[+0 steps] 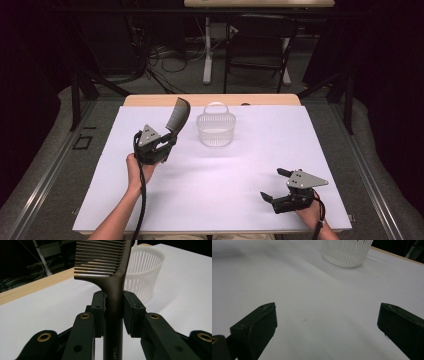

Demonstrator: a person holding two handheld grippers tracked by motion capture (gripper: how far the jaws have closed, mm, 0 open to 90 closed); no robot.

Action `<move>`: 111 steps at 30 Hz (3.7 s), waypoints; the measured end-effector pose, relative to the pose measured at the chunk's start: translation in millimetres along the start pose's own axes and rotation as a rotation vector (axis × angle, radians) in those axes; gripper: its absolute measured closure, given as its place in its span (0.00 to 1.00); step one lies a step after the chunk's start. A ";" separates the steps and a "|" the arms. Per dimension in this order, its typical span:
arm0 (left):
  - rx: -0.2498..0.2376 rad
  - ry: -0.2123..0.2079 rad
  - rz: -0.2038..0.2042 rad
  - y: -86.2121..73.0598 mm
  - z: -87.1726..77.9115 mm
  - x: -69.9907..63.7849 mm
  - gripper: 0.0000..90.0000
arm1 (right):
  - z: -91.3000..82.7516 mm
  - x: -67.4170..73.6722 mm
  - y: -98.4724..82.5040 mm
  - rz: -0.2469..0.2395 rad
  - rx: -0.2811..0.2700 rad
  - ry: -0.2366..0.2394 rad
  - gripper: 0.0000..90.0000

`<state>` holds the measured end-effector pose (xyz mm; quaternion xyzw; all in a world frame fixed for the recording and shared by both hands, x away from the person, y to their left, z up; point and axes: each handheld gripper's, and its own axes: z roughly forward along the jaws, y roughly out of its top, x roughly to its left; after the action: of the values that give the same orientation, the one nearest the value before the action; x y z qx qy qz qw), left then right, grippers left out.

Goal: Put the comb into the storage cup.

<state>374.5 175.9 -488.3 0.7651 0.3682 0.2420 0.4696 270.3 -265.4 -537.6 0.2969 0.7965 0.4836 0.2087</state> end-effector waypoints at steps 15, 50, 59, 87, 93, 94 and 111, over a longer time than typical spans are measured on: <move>-0.015 -0.003 -0.006 5.9 2.6 1.2 0.80 | 0.1 0.1 0.0 -0.002 0.001 -0.002 0.03; -0.050 -0.016 0.001 30.5 7.0 0.3 0.80 | 0.0 0.0 -0.1 0.002 0.003 -0.002 0.03; -0.049 -0.022 0.004 34.8 10.6 -0.8 0.80 | -0.4 -0.1 0.0 0.004 0.002 -0.004 0.03; -0.071 -0.035 0.010 55.4 21.2 -5.0 0.80 | -0.6 -0.3 -0.1 0.005 0.002 -0.005 0.03; -0.077 -0.045 0.022 59.5 23.6 -7.9 0.80 | -0.3 -1.0 -0.4 0.007 0.007 -0.008 0.03; -0.074 -0.046 0.022 59.8 24.1 -8.2 0.80 | -0.4 -0.9 -0.3 0.007 0.007 -0.009 0.03; -0.081 -0.049 0.028 65.6 28.9 -7.9 0.80 | 0.0 -1.3 -0.9 0.014 0.010 -0.009 0.03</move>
<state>412.3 135.1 -442.5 0.7562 0.3357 0.2443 0.5058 271.0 -266.6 -538.3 0.3059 0.7959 0.4796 0.2072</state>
